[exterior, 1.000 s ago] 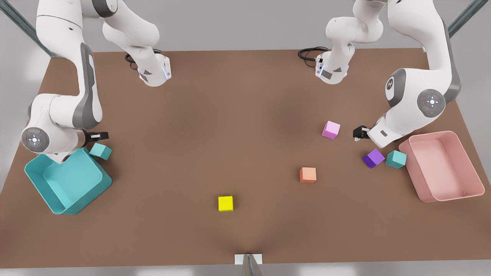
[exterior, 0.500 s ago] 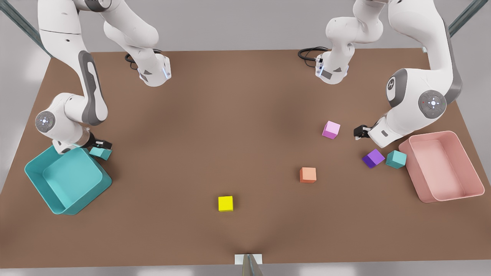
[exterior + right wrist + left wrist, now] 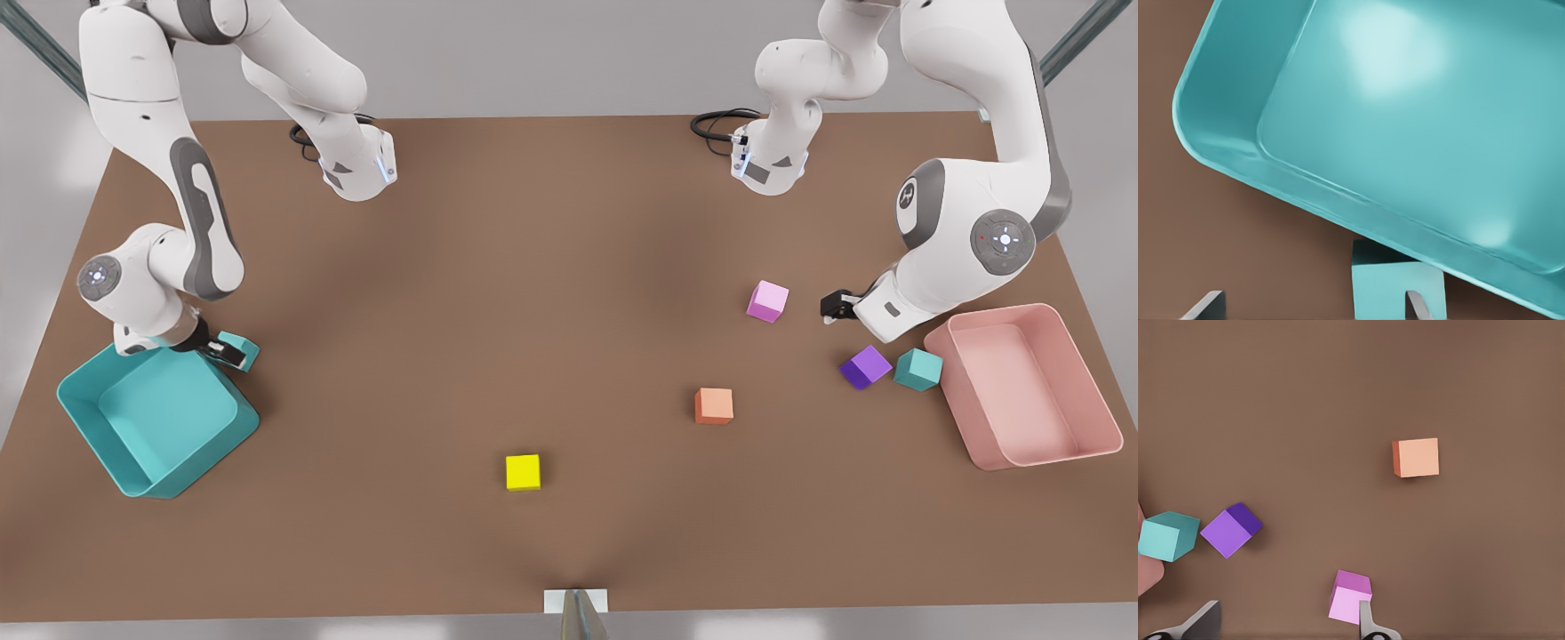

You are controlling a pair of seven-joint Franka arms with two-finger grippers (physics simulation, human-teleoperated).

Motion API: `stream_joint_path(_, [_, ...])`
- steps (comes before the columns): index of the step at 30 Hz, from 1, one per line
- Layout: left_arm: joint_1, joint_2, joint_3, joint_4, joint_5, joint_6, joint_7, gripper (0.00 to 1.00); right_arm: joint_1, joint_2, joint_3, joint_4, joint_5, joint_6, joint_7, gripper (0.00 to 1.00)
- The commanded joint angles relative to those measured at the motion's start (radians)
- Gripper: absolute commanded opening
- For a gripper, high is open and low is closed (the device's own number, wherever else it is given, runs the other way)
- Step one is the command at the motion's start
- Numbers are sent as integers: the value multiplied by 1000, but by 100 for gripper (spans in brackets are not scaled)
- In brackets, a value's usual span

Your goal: Stack the two blue cubes on top of each other

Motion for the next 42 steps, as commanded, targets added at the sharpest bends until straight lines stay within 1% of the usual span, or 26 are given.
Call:
stream_joint_path(1, [0,-1,0,-1,0,-1,0,100,-1,2,0,0,0,10,49,100])
stream_joint_path(5, [0,-1,0,-1,1,-1,0,100,-9,-2,0,0,-5,-19,-55,100])
stream_joint_path(11, [0,-1,0,-1,1,-2,0,100,-30,16,-1,22,-11,-19,-371,100])
stream_joint_path(15, [8,-1,0,-1,1,-1,0,100,-33,18,-5,22,-11,-39,-478,100])
stream_joint_path(22, [8,-1,0,-1,1,-1,0,100,-79,33,-5,22,-11,-40,-491,100])
stream_joint_path(32, [6,1,-2,1,1,-42,0,100,-87,25,-5,9,-16,-40,-501,100])
stream_joint_path(37, [6,2,-2,1,1,-42,0,100,-90,13,-5,11,-16,-60,-498,100])
stream_joint_path(42, [6,2,-2,1,1,-42,-1,100,-92,-13,-5,19,-16,-131,-500,100])
